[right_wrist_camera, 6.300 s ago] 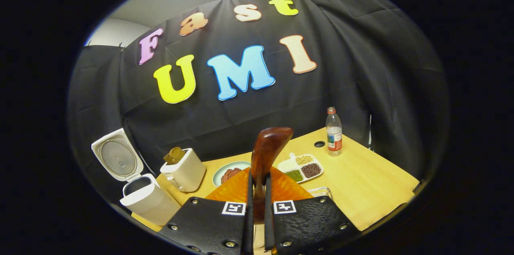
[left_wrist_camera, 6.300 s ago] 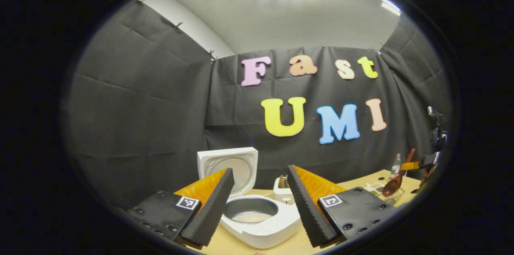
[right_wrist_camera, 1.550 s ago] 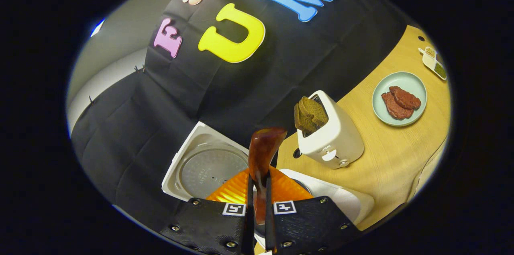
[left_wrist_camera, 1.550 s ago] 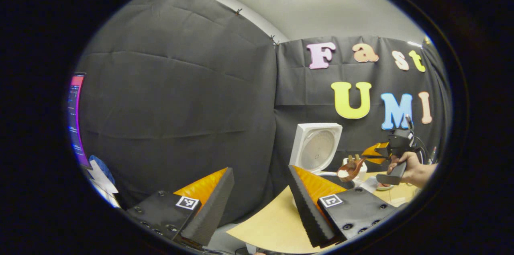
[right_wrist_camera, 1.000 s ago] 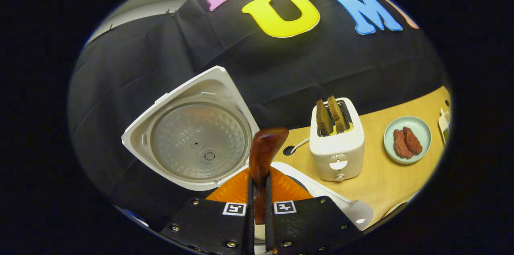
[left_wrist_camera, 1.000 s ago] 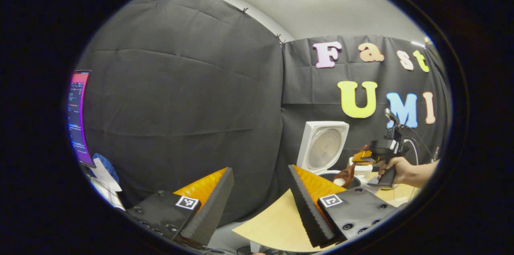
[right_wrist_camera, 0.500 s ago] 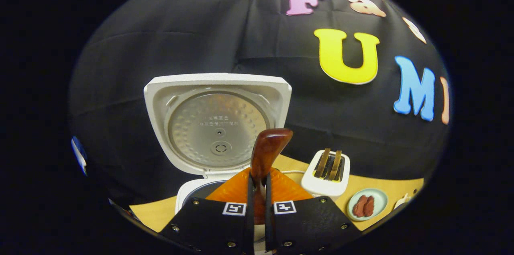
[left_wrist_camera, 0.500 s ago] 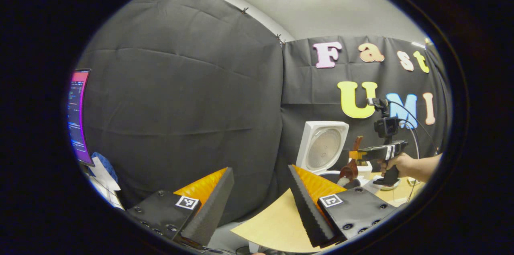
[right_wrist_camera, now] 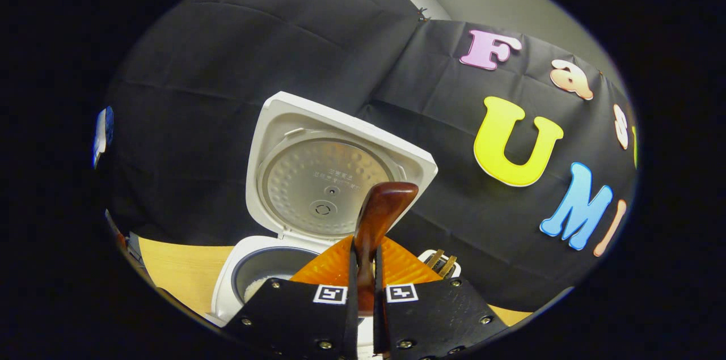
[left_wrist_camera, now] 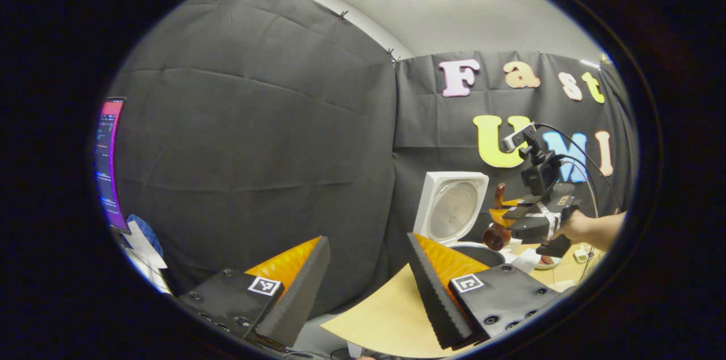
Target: Close the left gripper, press the button to open the rice cooker; take a wooden spoon from the chopstick holder with the right hand, scoop a spoonful of rice and pour it into the rice cooker, then put the wooden spoon back into the chopstick holder.
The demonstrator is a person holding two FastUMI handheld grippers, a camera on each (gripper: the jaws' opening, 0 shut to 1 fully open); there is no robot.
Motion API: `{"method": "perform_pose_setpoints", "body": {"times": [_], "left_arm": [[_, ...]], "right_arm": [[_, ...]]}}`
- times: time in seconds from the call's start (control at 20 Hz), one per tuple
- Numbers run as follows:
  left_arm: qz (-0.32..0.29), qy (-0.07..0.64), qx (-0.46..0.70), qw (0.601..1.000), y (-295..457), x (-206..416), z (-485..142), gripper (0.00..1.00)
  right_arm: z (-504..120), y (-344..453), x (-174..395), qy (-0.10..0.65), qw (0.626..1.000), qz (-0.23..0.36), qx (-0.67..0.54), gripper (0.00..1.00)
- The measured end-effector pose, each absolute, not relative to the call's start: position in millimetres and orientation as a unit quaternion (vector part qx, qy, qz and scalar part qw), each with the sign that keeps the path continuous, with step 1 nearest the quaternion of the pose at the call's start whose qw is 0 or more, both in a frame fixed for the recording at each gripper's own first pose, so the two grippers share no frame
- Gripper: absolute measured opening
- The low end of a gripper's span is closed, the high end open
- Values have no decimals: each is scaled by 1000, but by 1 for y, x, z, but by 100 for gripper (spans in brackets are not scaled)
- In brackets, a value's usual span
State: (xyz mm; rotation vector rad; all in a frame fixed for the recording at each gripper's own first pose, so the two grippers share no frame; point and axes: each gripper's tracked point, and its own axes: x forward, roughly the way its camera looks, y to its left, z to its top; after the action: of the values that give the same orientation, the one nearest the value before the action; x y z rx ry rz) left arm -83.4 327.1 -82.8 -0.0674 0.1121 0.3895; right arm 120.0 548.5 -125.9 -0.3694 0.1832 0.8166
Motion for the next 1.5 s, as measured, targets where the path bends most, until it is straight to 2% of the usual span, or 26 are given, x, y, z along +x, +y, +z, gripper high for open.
{"method": "perform_pose_setpoints", "body": {"times": [0.35,0.65,0.9,1.05,1.1,1.15,1.2,1.25,1.5], "left_arm": [[188,47,-32,981,320,-83,-74,97],[173,38,-27,984,314,-82,-66,97],[157,27,-25,987,291,-72,-52,90],[144,20,-26,989,275,-60,-43,90],[140,19,-25,990,272,-59,-41,96],[136,17,-25,990,266,-56,-39,90],[131,15,-25,991,260,-54,-35,97],[126,14,-26,992,253,-52,-32,90],[103,4,-33,994,220,-39,-23,90]], "right_arm": [[-119,536,122,191,898,396,13,11],[-107,505,128,252,872,374,190,11],[-92,464,134,270,846,344,305,11],[-85,430,138,268,841,326,339,11],[-84,418,140,268,841,320,345,11],[-85,407,145,266,841,315,350,11],[-81,395,144,263,843,309,354,11],[-78,382,144,260,845,303,356,11],[-72,320,149,241,861,271,357,11]]}}
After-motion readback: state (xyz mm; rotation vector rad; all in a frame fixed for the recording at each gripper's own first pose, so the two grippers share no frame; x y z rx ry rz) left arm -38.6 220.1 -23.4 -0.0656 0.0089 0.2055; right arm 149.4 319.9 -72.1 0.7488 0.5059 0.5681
